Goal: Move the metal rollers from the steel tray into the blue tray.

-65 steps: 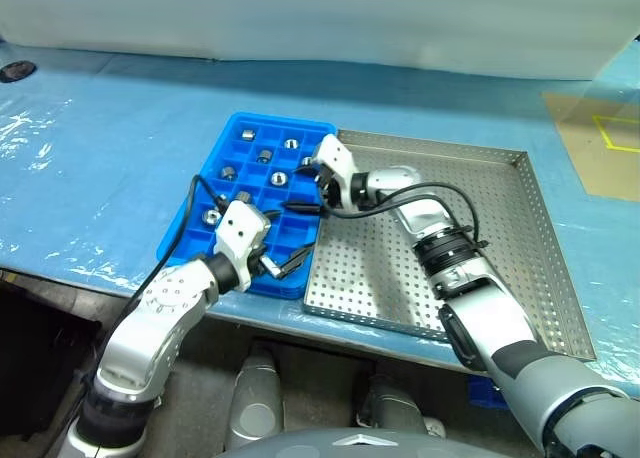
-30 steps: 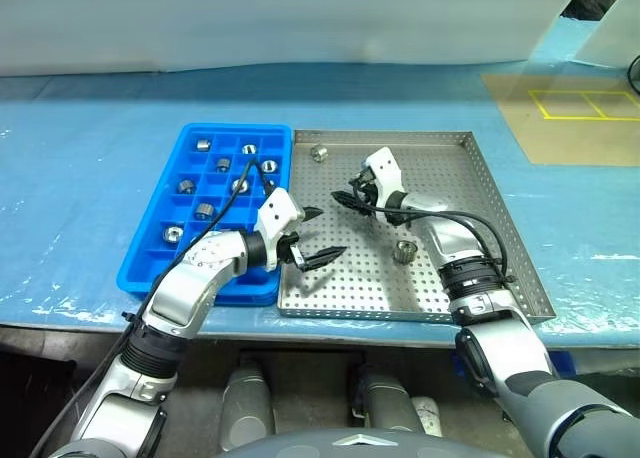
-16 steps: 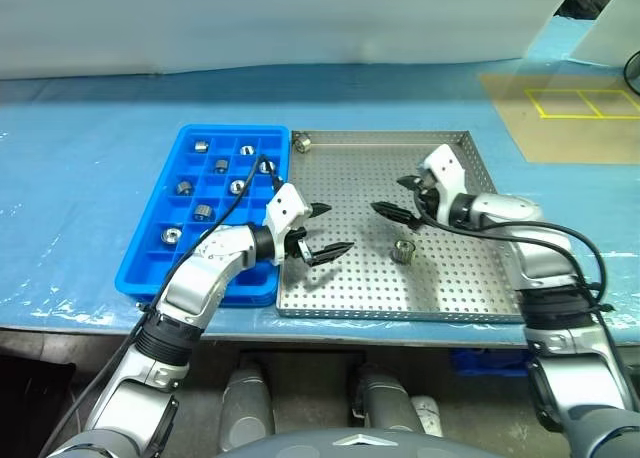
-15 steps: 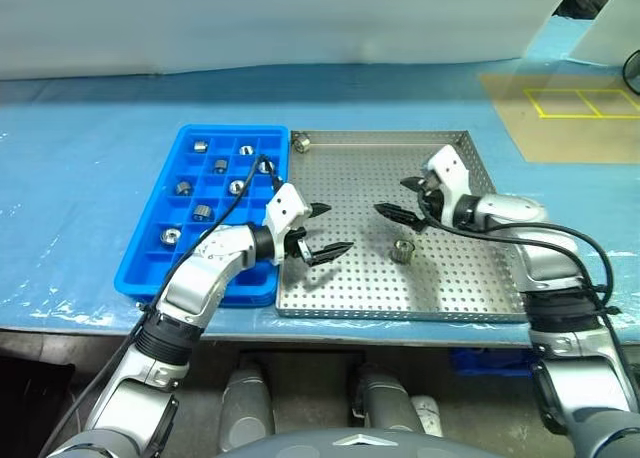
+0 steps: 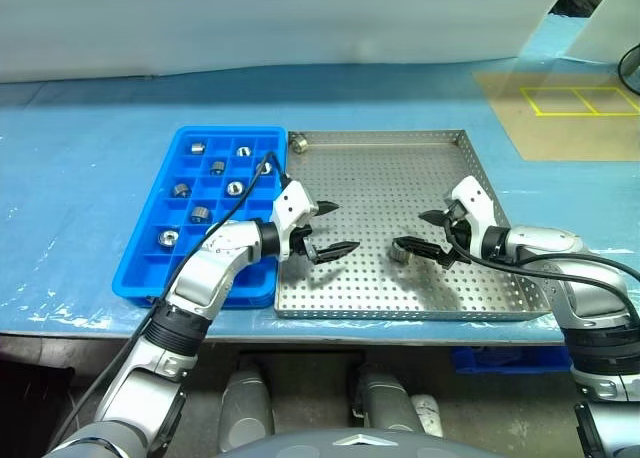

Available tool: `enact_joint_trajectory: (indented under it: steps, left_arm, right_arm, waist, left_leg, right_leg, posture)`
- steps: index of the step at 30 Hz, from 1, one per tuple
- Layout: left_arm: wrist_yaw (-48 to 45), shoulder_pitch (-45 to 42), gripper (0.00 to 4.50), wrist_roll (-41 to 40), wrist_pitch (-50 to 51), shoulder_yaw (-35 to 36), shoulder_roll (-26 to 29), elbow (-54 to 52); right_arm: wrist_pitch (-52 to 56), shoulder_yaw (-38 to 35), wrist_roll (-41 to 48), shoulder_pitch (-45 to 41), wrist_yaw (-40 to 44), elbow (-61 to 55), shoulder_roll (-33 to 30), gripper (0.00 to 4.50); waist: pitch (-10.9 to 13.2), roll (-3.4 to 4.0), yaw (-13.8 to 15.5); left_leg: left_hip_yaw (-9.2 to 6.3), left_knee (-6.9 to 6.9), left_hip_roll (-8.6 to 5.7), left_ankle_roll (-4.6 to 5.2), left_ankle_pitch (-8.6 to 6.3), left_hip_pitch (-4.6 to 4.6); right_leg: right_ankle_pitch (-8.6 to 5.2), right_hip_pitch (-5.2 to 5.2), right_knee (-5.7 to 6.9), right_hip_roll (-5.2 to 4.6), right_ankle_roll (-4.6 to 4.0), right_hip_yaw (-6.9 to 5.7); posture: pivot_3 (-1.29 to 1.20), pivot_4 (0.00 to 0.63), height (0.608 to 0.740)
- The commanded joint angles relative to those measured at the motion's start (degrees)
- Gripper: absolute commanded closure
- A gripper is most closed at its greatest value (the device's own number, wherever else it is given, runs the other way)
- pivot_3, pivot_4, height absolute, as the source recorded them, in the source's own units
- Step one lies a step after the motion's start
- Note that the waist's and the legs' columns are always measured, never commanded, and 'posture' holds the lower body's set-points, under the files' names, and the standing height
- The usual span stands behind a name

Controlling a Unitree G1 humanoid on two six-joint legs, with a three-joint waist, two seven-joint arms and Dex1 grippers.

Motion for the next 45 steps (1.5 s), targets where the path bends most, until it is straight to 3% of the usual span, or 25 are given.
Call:
enact_joint_trajectory:
  steps: [1,8,9,12,22,30,33,44,45]
  left_arm:
    - [-0.6,-0.6,0.0,0.0,-1.3,-0.1,-0.2,-0.8]
    - [-0.4,-0.5,0.0,0.2,-1.3,0.0,-0.2,-1.0]
    - [-0.3,-0.5,0.0,0.2,-1.2,0.0,-0.2,-1.0]
    - [-0.3,-0.5,0.0,0.2,-1.1,0.1,-0.1,-1.3]
    - [2.3,2.3,0.0,0.1,1.0,1.8,1.9,-6.0]
    - [6.6,7.8,0.0,-0.4,4.0,3.5,3.6,-12.9]
    - [7.3,8.0,0.0,-0.4,4.4,3.1,3.2,-13.5]
    - [4.9,5.8,0.0,-0.5,4.0,1.2,2.4,-11.0]
    - [4.7,5.5,0.0,-0.5,3.9,1.1,2.4,-10.7]
  right_arm:
    - [0.7,0.5,1.5,1.2,-0.2,-2.3,0.1,0.02]
    - [0.3,5.2,0.6,2.6,-0.9,-1.1,1.2,0.02]
    - [-0.4,5.7,0.2,2.3,-1.0,-0.5,1.3,0.2]
    - [-1.8,6.4,-0.2,1.5,-1.2,0.2,1.6,0.99]
    - [-4.5,8.7,-0.4,-5.2,-0.1,3.4,5.0,4.47]
    - [-10.2,11.6,-3.1,-11.8,3.1,12.6,5.8,4.47]
    - [-10.6,10.1,-2.4,-13.2,4.3,14.0,5.0,3.91]
    - [-6.6,6.1,-0.6,-6.0,5.4,8.4,-1.0,0.06]
    - [-6.0,5.7,-0.4,-5.3,5.5,7.6,-1.3,0.02]
  waist:
    - [0.0,0.0,0.0]
    - [0.0,0.0,-0.4]
    - [0.0,0.0,-0.4]
    - [0.0,0.0,-0.4]
    - [0.0,0.0,-0.4]
    - [0.0,0.0,1.2]
    - [0.0,0.01,1.8]
    - [0.0,0.01,2.4]
    - [0.0,0.01,2.3]
  left_leg:
    - [0.0,0.0,0.0,0.0,0.0,-0.01]
    - [0.0,-0.04,-0.01,0.03,-0.02,-0.03]
    - [0.0,-0.04,-0.01,0.03,-0.02,-0.03]
    - [0.0,-0.04,-0.02,0.03,-0.02,-0.03]
    - [-0.01,-0.1,0.0,0.02,-0.02,-0.02]
    - [-0.02,-0.16,-0.01,0.01,-0.01,-0.06]
    - [-0.03,-0.16,-0.01,0.01,-0.01,-0.08]
    - [-0.03,-0.17,0.0,0.01,-0.01,-0.07]
    - [-0.02,-0.17,-0.01,0.01,-0.01,-0.07]
  right_leg:
    - [0.0,0.0,-0.02,0.0,0.0,0.0]
    - [0.0,0.01,-0.1,0.0,0.0,0.0]
    - [0.0,0.01,-0.11,0.0,0.0,0.0]
    - [0.0,0.01,-0.12,-0.01,0.0,0.0]
    - [0.0,0.01,-0.16,0.0,0.0,-0.01]
    - [0.0,0.0,-0.21,-0.02,-0.01,-0.08]
    - [0.0,0.01,-0.21,-0.03,-0.01,-0.12]
    - [0.0,0.01,-0.26,-0.02,0.0,-0.1]
    - [0.0,0.01,-0.26,-0.02,0.0,-0.1]
  posture:
    - [-0.27,0.15,0.74]
    - [-0.26,0.15,0.74]
    - [-0.26,0.15,0.74]
    - [-0.26,0.15,0.74]
    - [-0.13,0.15,0.74]
    - [-0.04,0.15,0.74]
    - [-0.04,0.15,0.74]
    - [-0.14,0.15,0.74]
    - [-0.15,0.15,0.74]
